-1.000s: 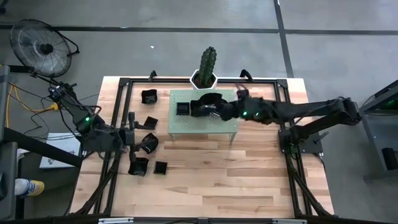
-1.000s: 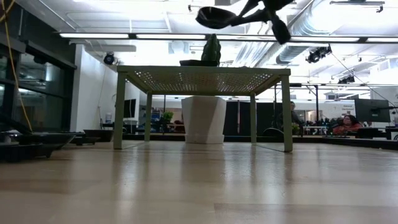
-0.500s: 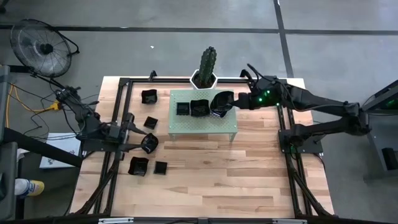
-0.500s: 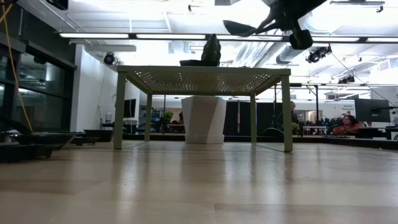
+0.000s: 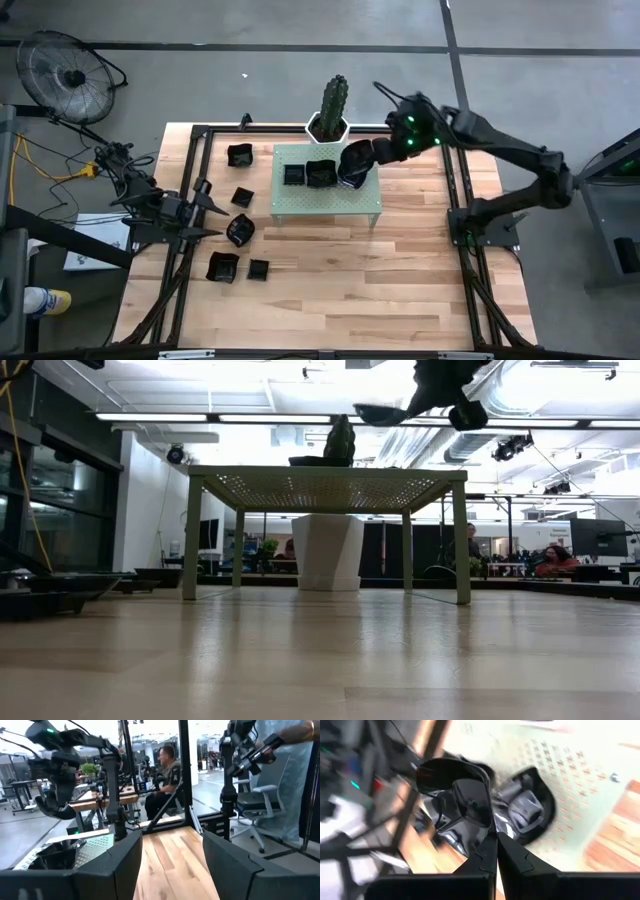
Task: Pick & Place Mini shaped plates
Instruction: Stack the leaf shaped plate on top of the leaf shaped plates on the shelf
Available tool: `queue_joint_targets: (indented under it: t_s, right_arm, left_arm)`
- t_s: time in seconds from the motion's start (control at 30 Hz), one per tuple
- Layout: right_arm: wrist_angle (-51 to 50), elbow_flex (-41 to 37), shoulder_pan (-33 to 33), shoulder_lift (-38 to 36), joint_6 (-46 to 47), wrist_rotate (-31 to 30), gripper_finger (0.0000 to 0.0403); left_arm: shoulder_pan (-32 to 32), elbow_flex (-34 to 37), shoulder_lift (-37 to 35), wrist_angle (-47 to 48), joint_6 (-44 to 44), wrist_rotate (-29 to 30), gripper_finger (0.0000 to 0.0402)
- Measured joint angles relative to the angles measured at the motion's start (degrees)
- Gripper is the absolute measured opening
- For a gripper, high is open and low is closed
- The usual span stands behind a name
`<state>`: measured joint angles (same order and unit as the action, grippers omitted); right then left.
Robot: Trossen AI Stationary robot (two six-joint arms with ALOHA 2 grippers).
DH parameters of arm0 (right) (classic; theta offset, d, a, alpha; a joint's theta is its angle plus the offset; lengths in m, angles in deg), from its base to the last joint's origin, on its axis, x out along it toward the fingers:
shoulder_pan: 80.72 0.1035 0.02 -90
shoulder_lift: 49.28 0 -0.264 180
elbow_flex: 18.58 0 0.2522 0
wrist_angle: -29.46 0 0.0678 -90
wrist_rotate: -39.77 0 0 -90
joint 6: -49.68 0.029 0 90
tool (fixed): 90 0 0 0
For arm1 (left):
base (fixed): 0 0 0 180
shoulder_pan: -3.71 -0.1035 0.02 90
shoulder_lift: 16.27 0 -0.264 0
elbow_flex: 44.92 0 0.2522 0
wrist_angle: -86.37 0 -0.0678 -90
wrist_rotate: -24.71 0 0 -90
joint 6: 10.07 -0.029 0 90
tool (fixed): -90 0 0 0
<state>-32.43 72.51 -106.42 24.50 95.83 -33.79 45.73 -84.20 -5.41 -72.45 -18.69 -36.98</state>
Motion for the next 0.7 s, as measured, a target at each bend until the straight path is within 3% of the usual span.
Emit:
queue_joint_targets:
  t_s: [0.17, 0.7]
  right_arm:
    - [-13.3, 11.3, -2.9, 9.0, -8.0, 3.5, 0.0000]
    - [-33.0, 37.7, -8.1, 31.0, -27.0, 9.8, 0.0000]
  left_arm:
    - [0.0, 0.0, 0.0, 0.9, 0.0, -0.6, 0.0206]
    - [0.0, 0.0, 0.0, 6.1, 4.6, -3.5, 0.0206]
